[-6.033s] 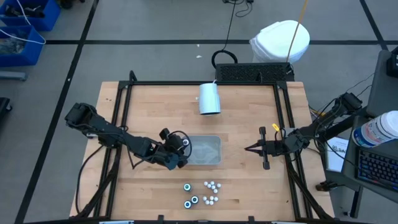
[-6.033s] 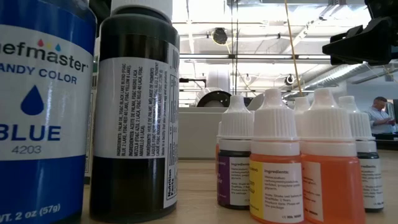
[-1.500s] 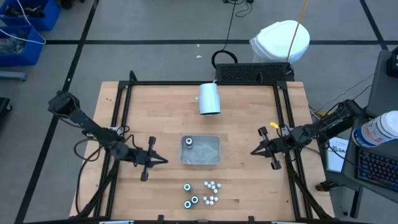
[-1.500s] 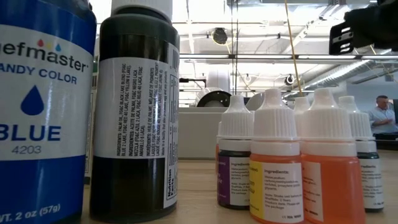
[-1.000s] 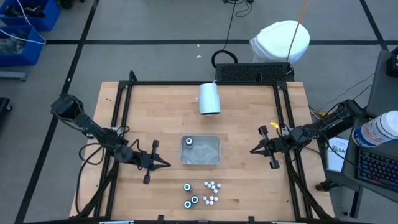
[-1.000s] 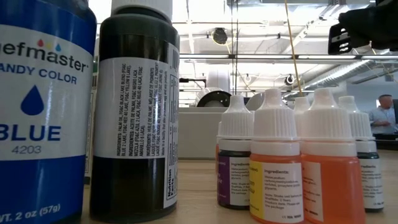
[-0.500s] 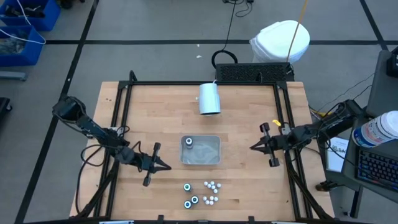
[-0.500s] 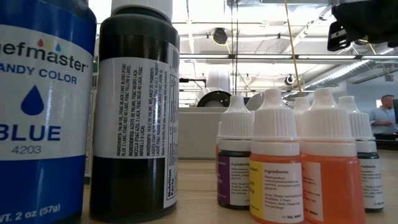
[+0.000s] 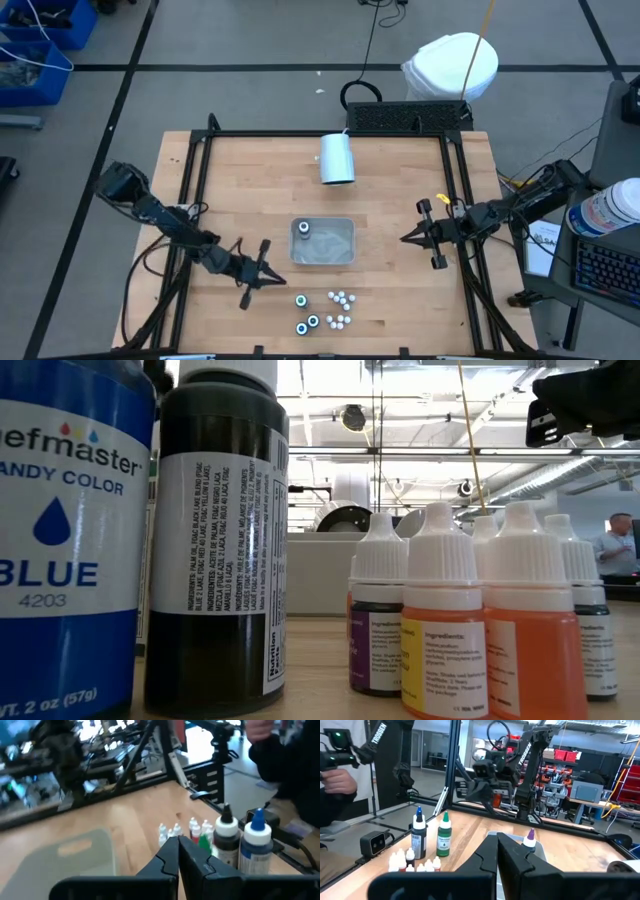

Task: Pick & Place food coloring
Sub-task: Put the large green food coloring bottle into the gray bin

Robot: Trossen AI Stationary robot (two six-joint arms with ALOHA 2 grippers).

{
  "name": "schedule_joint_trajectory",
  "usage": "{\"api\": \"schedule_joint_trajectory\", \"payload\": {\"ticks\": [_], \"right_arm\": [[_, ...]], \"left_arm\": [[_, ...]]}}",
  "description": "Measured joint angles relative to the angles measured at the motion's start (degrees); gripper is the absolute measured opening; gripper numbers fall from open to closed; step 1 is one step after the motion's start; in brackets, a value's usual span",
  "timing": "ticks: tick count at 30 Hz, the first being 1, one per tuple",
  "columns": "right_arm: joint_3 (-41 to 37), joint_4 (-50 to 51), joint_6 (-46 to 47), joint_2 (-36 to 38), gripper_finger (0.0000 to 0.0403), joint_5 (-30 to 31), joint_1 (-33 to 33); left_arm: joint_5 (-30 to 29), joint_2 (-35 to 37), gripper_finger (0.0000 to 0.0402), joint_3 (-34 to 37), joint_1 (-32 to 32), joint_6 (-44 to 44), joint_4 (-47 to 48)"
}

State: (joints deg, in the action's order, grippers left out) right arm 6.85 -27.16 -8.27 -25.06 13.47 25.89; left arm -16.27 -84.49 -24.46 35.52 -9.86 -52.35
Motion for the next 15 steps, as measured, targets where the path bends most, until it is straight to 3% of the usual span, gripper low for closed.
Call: {"api": "schedule_joint_trajectory", "payload": {"ticks": [4,15], "right_arm": [[0.0,0.0,0.0,-0.1,0.0,0.0,0.0],[0.0,-0.7,0.1,-0.2,0.0,0.0,0.0]], "left_arm": [[0.4,-1.9,0.002,-5.2,0.0,-2.7,4.7],[-4.2,-7.7,0.0022,-17.8,-0.9,1.6,18.0]]}}
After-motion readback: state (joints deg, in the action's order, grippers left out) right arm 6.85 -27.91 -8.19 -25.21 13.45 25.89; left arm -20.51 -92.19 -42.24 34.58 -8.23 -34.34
